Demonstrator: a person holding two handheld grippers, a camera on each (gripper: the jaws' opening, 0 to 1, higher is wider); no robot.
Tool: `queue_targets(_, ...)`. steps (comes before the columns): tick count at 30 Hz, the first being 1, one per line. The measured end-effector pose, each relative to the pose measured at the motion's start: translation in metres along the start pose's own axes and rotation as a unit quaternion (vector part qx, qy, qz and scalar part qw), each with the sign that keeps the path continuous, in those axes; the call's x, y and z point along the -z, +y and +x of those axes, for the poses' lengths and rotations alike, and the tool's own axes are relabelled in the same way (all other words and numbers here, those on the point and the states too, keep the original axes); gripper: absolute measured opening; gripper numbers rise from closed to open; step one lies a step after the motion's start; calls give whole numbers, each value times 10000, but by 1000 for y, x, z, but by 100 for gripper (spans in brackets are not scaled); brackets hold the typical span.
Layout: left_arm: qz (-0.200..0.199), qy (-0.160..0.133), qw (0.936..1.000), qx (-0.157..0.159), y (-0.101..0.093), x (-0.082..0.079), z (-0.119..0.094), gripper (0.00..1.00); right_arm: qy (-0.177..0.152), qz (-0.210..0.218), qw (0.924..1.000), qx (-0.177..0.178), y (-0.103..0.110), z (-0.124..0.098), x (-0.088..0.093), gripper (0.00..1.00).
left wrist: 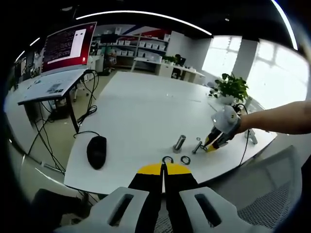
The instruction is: Place the washer onto the threaded stud by aligning its center hole with the stud, sliding it down to the base, and recovering from edge contact or off-axis alignment until the washer reaches the visible bottom stop.
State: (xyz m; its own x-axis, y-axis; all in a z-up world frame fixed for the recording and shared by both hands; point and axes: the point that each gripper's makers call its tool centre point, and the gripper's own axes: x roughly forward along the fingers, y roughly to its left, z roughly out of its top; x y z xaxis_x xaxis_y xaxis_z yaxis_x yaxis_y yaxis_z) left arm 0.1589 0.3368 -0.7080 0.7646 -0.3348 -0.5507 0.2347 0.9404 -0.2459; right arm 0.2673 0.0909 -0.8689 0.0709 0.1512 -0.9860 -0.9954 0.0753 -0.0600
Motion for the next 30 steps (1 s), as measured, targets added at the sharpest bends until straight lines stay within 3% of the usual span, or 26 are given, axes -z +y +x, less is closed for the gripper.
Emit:
queue_targets(9, -12, -16, 10000, -8, 0, -1, 0, 0, -25, -440, 9984, 353, 1, -1, -1, 16)
queue_targets(14, -12, -28, 10000, -4, 0, -1, 0, 0, -359, -511, 9957, 681, -2, -3, 1, 15)
queue_targets(19, -13, -28, 10000, -9, 0, -1, 0, 0, -666, -62, 9949, 761, -5, -3, 2, 15)
queue_targets(22, -15, -26, 10000, -9, 0, -1, 0, 0, -705, -21, 9945, 770, -5, -3, 2, 15)
queue_targets(28, -11, -22, 10000, -12, 0, -1, 0, 0, -626, 151, 9974, 331, 6, -2, 2, 15)
queue_targets(30, -13, -24, 10000, -12, 0, -1, 0, 0, -639, 297, 9975, -32, 18, -2, 1, 16)
